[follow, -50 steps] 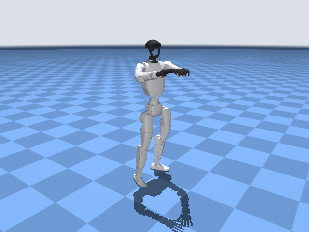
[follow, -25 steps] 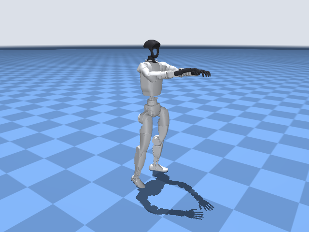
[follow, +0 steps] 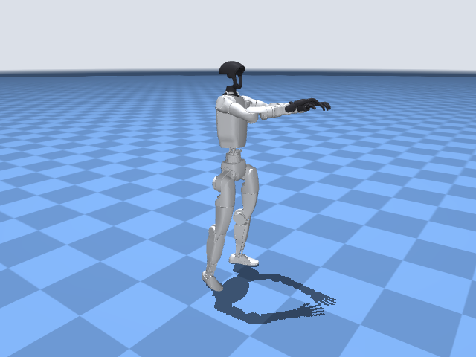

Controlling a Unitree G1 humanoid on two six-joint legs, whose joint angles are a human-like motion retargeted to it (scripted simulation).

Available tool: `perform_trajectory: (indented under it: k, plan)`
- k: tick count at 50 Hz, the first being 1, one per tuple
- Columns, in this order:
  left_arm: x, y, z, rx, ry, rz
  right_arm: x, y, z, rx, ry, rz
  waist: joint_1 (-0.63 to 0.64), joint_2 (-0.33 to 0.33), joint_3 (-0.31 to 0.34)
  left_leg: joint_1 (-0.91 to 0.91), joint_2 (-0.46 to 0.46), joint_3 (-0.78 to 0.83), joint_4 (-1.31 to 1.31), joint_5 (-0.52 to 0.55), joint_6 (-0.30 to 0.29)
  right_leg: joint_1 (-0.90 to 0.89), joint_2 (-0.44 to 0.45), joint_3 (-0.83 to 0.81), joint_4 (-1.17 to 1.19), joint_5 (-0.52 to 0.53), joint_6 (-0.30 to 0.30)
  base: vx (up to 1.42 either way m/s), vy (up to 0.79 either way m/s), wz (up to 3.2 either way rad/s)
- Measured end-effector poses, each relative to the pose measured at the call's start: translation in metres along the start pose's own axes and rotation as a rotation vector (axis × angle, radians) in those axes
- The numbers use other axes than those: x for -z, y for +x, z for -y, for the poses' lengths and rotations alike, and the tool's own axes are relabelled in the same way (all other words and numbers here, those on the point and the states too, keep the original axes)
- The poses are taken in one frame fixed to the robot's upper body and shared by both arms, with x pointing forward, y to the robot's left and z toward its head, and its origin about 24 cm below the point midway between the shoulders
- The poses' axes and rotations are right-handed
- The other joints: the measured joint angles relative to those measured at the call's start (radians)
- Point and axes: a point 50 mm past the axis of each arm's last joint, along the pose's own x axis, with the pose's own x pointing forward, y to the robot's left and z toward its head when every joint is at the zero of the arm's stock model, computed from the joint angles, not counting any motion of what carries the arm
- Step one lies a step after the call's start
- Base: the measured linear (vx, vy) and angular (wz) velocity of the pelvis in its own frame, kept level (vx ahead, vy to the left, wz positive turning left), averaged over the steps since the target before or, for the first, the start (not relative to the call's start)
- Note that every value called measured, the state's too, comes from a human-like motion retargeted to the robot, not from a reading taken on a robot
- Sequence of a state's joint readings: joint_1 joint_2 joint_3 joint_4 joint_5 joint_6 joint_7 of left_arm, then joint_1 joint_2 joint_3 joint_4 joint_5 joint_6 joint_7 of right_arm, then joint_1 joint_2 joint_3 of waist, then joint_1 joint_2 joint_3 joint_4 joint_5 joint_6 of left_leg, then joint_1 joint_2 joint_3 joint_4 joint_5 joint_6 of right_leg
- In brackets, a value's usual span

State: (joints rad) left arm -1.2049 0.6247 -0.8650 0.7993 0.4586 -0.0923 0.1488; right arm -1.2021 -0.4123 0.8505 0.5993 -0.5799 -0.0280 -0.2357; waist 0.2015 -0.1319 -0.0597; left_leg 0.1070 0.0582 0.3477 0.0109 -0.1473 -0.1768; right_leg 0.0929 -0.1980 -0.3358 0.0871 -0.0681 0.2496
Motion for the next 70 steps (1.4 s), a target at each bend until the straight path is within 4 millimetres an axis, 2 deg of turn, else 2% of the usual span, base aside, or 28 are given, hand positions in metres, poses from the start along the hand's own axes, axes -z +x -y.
perform_trajectory:
  k: [7,11,15,25,35,48,55,62,70]
  plan:
    - [0.001,-0.001,0.000,-0.007,0.007,-0.002,-0.003,0.002,-0.008,-0.094,0.044,-0.010,0.011,-0.002,-0.002,-0.001,-0.001,-0.009,-0.003,0.002,0.003,0.004,0.000,-0.008,-0.002,0.000,-0.002,0.00,0.00,0.00]
    - [-0.003,0.000,0.001,0.017,-0.012,0.004,0.006,-0.004,-0.021,-0.194,0.081,-0.066,0.002,0.002,-0.002,0.002,-0.002,-0.008,-0.004,0.002,0.004,0.005,-0.002,-0.007,0.002,-0.001,-0.004,0.00,0.00,0.00]
    - [-0.009,0.001,0.002,0.035,-0.039,0.019,0.018,-0.010,-0.025,-0.203,0.077,-0.115,-0.019,0.010,-0.003,0.006,-0.003,-0.002,-0.004,0.000,0.003,0.003,-0.003,0.000,0.006,-0.002,-0.004,0.00,0.00,0.00]
    - [-0.026,0.005,0.003,-0.039,-0.050,0.086,0.033,-0.018,0.000,-0.033,-0.046,-0.081,-0.113,0.041,-0.005,0.025,-0.002,0.050,-0.003,-0.009,0.000,-0.011,-0.002,0.052,0.011,0.003,0.003,0.00,0.01,-0.23]
    - [-0.040,0.013,-0.006,-0.055,-0.059,0.096,0.053,-0.026,0.013,-0.094,-0.046,-0.143,-0.213,0.076,0.010,0.052,0.000,0.132,-0.006,-0.020,0.005,-0.037,0.008,0.135,0.014,0.014,0.012,0.00,0.01,-0.43]
    - [-0.075,0.023,-0.025,-0.133,-0.054,0.214,0.074,-0.039,0.038,-0.025,-0.120,-0.162,-0.332,0.106,0.018,0.076,0.011,0.236,-0.009,-0.028,-0.001,-0.077,0.037,0.237,0.014,0.029,0.012,0.00,-0.01,-0.42]
    - [-0.085,0.030,-0.030,-0.113,-0.092,0.204,0.075,-0.041,0.039,-0.113,-0.117,-0.157,-0.387,0.115,0.019,0.086,0.012,0.277,-0.009,-0.033,-0.001,-0.090,0.046,0.276,0.013,0.035,0.012,0.01,0.00,-0.30]
    - [-0.097,0.036,-0.036,-0.104,-0.147,0.220,0.078,-0.041,0.044,-0.051,-0.133,-0.176,-0.420,0.123,0.022,0.092,0.017,0.304,-0.010,-0.035,-0.002,-0.097,0.058,0.300,0.008,0.042,0.012,0.01,-0.01,-0.16]
    - [-0.119,0.037,-0.039,-0.150,-0.145,0.300,0.084,-0.039,0.056,0.007,-0.145,-0.201,-0.440,0.127,0.026,0.093,0.018,0.311,-0.011,-0.035,-0.004,-0.098,0.061,0.305,0.003,0.045,0.012,0.00,0.00,0.00]
